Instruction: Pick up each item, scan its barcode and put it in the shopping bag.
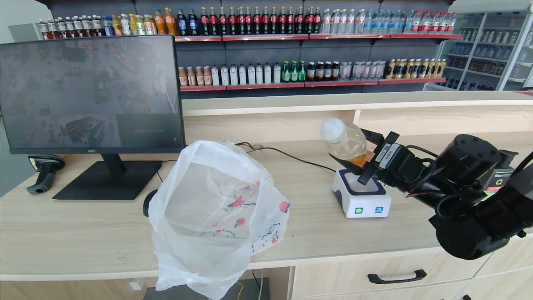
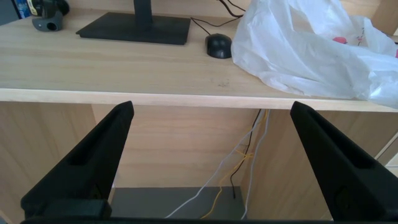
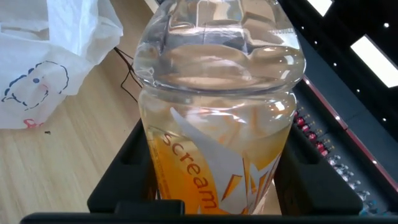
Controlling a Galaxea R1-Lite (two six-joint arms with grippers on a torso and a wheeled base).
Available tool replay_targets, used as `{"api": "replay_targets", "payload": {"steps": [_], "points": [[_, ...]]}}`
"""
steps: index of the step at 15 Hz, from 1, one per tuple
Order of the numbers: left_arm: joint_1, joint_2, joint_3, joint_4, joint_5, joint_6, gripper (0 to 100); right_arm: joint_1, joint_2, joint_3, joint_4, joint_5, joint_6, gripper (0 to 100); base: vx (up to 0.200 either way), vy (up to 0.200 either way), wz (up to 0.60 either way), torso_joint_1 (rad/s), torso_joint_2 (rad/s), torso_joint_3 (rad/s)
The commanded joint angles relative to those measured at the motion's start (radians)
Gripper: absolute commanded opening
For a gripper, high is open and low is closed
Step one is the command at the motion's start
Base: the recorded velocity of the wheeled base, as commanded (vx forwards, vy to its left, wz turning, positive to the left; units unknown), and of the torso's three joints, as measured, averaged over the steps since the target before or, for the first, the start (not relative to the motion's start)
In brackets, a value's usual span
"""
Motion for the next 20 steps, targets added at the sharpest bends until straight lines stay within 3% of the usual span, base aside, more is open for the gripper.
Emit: {"api": "replay_targets", "payload": {"steps": [1, 6, 11, 16, 20], "points": [[0.0, 0.0, 0.0, 0.0, 0.0, 0.0, 100, 0.003, 0.0, 0.005, -0.001, 0.0, 0.003, 0, 0.0, 0.0, 0.0, 0.0, 0.0, 0.0], [0.0, 0.0, 0.0, 0.0, 0.0, 0.0, 100, 0.006, -0.081, 0.035, -0.001, -0.032, 0.052, 0, 0.0, 0.0, 0.0, 0.0, 0.0, 0.0], [0.0, 0.0, 0.0, 0.0, 0.0, 0.0, 100, 0.042, -0.306, 0.284, -0.001, -0.213, 0.144, 0, 0.0, 0.0, 0.0, 0.0, 0.0, 0.0], [0.0, 0.0, 0.0, 0.0, 0.0, 0.0, 100, 0.062, -0.495, 0.453, -0.001, -0.396, 0.357, 0, 0.0, 0.0, 0.0, 0.0, 0.0, 0.0], [0.0, 0.0, 0.0, 0.0, 0.0, 0.001, 100, 0.063, -0.54, 0.491, -0.001, -0.54, 0.589, 0, 0.0, 0.0, 0.0, 0.0, 0.0, 0.0]]}}
